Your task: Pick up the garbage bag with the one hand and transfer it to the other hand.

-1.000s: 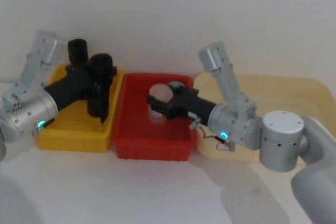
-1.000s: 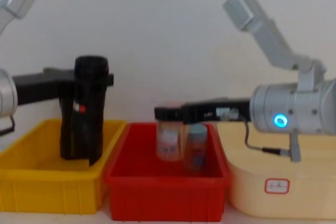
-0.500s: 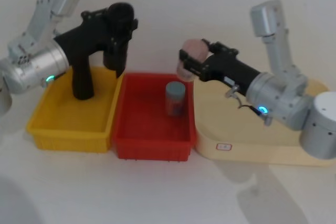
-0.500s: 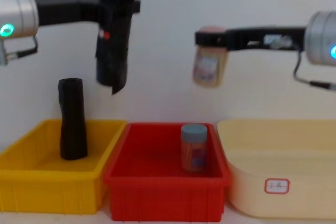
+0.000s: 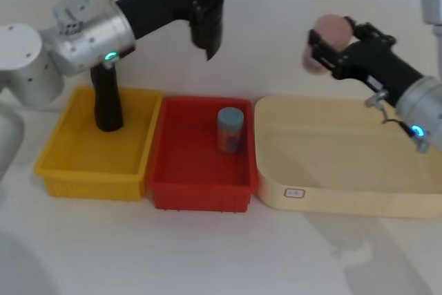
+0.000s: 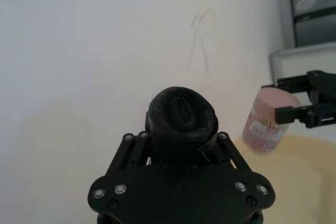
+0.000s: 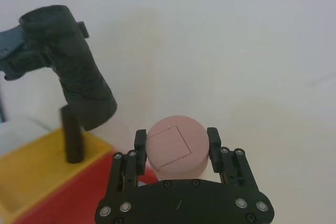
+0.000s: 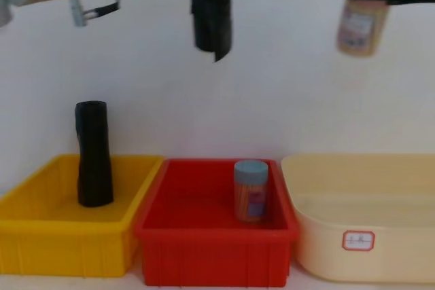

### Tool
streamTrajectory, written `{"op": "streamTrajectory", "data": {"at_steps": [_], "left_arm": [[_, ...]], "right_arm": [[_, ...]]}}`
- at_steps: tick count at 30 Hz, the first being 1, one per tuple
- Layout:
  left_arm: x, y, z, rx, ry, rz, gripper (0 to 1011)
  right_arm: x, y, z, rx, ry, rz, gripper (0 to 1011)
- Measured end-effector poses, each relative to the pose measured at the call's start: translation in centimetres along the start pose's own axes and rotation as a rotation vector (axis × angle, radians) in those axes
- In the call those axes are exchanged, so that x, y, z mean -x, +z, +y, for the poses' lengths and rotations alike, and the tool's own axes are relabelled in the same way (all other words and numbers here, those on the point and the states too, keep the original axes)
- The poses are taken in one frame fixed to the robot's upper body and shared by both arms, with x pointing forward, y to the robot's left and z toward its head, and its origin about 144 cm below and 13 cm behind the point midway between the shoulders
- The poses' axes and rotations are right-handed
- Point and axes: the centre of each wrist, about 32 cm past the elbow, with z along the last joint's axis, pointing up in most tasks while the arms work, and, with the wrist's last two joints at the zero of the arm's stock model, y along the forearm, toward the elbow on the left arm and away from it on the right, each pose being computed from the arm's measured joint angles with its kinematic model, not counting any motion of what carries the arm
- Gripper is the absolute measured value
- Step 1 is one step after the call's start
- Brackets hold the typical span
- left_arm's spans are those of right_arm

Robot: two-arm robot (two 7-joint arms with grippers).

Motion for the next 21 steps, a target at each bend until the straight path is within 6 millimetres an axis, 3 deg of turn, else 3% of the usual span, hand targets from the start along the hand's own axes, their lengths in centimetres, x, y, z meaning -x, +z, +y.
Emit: {"op": "streamTrajectory", "data": {"at_steps": [13,21], "left_arm": [[-0.2,-1.6,-7.2,0.129,-0.132,0.125,370],[0.6,-3.6,-11.7,0.16,-0.226,0.251,370]], "right_arm": [[-1.9,0.1,-4.6,0.018,-0.196,-0.014,664],[-2.7,-2.0,-6.6,0.072,-0.299,0.036,664]]}}
